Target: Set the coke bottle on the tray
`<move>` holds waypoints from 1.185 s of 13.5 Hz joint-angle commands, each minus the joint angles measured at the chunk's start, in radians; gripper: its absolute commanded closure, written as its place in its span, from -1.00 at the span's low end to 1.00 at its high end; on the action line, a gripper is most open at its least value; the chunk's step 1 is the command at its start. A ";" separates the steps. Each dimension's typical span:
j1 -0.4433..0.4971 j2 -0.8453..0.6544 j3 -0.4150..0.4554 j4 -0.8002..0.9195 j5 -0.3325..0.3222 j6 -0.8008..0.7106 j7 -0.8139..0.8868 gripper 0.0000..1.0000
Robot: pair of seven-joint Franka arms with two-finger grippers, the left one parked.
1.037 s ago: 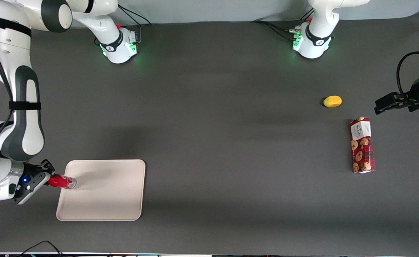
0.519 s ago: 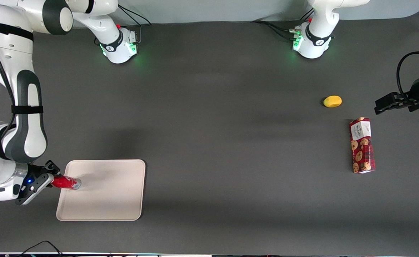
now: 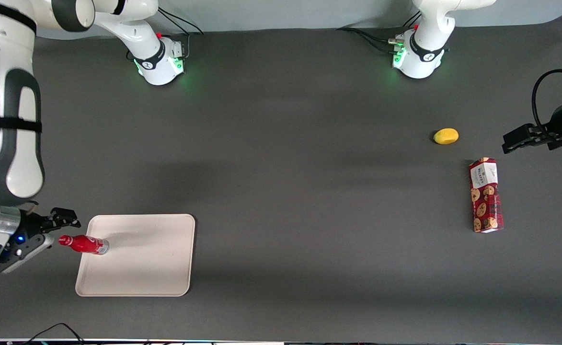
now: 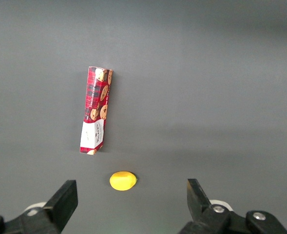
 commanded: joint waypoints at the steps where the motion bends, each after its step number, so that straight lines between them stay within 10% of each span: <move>1: 0.062 -0.159 0.031 -0.036 -0.042 -0.120 0.327 -1.00; 6: 0.052 -0.391 0.229 -0.165 -0.154 -0.180 0.711 -1.00; 13: 0.026 -0.585 0.248 -0.327 -0.156 -0.157 0.772 -1.00; 16: 0.025 -0.579 0.266 -0.309 -0.275 -0.178 0.885 -1.00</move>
